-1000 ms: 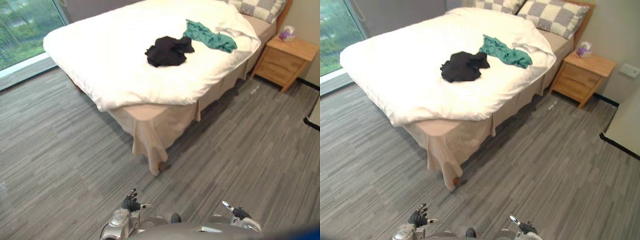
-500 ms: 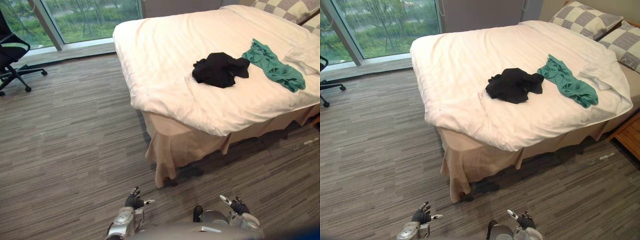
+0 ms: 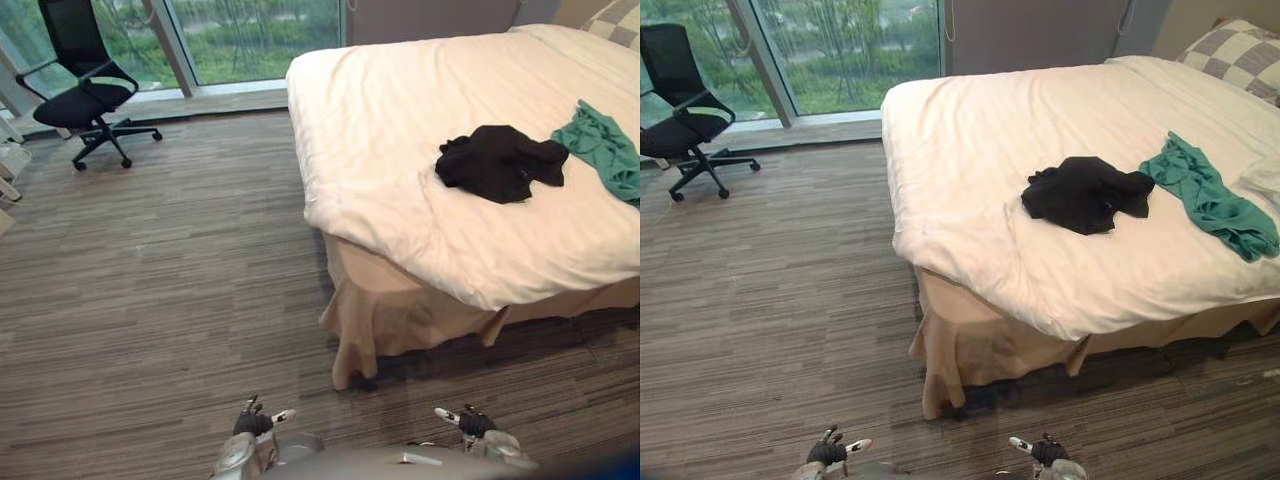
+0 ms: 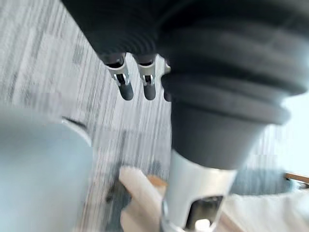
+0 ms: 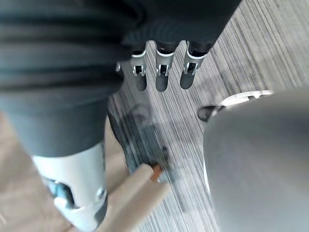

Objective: Tidy the bed and pick cloth on bed and put in laundry

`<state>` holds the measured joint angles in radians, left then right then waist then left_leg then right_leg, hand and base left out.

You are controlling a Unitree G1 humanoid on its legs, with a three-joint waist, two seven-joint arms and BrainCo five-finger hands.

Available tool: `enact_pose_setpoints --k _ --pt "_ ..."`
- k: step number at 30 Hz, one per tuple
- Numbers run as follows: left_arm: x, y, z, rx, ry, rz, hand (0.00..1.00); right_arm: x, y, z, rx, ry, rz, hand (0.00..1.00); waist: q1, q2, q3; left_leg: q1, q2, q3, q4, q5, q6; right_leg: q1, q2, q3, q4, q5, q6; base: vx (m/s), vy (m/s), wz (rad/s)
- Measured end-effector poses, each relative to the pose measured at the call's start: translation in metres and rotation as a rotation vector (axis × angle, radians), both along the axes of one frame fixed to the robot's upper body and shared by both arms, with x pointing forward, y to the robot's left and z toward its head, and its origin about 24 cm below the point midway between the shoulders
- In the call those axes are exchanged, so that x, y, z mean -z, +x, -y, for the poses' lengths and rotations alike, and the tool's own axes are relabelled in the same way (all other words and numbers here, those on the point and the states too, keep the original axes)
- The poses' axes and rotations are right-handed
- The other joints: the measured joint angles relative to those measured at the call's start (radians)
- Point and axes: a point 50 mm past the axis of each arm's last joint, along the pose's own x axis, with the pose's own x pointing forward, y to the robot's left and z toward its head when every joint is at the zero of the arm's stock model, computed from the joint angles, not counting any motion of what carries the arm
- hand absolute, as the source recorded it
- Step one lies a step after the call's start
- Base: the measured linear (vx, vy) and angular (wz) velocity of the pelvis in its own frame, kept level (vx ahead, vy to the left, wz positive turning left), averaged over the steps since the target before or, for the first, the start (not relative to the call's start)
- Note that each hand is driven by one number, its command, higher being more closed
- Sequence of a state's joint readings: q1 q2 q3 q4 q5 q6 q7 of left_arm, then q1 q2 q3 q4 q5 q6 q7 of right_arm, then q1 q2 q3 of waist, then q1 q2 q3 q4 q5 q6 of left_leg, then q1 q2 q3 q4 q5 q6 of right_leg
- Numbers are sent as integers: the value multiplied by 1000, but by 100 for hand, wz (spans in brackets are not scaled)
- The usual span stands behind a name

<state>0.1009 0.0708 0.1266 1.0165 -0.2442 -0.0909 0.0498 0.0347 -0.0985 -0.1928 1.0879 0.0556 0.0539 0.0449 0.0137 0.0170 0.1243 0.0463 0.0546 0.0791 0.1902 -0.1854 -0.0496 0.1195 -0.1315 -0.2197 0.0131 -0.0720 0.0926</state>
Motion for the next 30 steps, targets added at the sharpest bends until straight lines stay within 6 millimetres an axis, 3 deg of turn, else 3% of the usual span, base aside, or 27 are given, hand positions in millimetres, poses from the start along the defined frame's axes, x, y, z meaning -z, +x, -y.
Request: enact_pose_setpoints --k 4,8,11,14,16,18,20,22,25,26,27,30 --pt "2 -2 1 -12 -14 -23 0 1 -3 -1 31 5 -8 0 -5 3 1 71 -22 19 -38 0 0 56 -20 2 -21 4 7 131 67 -10" --pt "-3 11 -4 -180 -4 5 0 1 -3 -3 64 25 -4 0 -12 -1 -1 94 -20 20 -58 0 0 71 -19 -6 -25 5 9 69 -13 -1" --pt "-20 32 -30 -410 44 120 0 1 -4 0 94 33 -17 0 -22 -4 -3 94 -19 18 -88 9 9 64 -20 -14 -35 10 12 1 -35 5" --pt "-60 67 -77 -555 148 349 0 2 -8 4 126 42 -34 0 -21 -8 -4 98 -17 16 -110 33 5 63 -19 -17 -40 27 15 -36 -40 5" --pt "-108 96 -118 -603 233 581 0 1 -10 9 166 63 -35 0 -21 -8 -4 103 -16 15 -131 45 9 59 -17 -17 -42 36 16 -87 -40 0" --pt "-149 118 -141 -606 284 758 0 1 -11 12 171 67 -41 0 -20 -5 -6 104 -17 17 -158 54 19 45 -15 -17 -50 47 14 -115 -28 -7" --pt "-185 138 -150 -565 342 901 0 0 -10 14 194 78 -37 0 -20 -8 -8 86 -26 17 -173 72 24 23 -17 -17 -54 55 15 -129 -27 -1" --pt "-225 161 -147 -424 440 1024 0 0 -12 16 236 91 -37 0 -21 -12 -10 76 -35 19 -195 95 27 9 -22 -16 -68 64 15 -155 -31 0" --pt "-265 188 -125 -224 546 1148 0 1 -20 18 293 102 -44 0 -25 -5 -14 81 -39 23 -224 120 28 0 -24 -13 -71 70 14 -101 -24 -4" --pt "-284 201 -108 -96 616 1206 0 2 -25 19 315 108 -48 0 -27 -1 -15 80 -38 27 -234 129 28 -8 -23 -10 -71 75 11 -103 -33 -9" --pt "-296 209 -92 15 678 1259 0 3 -29 19 333 113 -53 0 -37 4 -16 83 -38 34 -250 140 28 -13 -20 -2 -71 77 10 -115 -41 -15" --pt "-300 212 -69 200 822 1320 0 4 -32 17 360 121 -55 0 -60 21 -27 96 -33 68 -279 147 26 -36 -11 28 -74 86 7 -70 -23 -40"
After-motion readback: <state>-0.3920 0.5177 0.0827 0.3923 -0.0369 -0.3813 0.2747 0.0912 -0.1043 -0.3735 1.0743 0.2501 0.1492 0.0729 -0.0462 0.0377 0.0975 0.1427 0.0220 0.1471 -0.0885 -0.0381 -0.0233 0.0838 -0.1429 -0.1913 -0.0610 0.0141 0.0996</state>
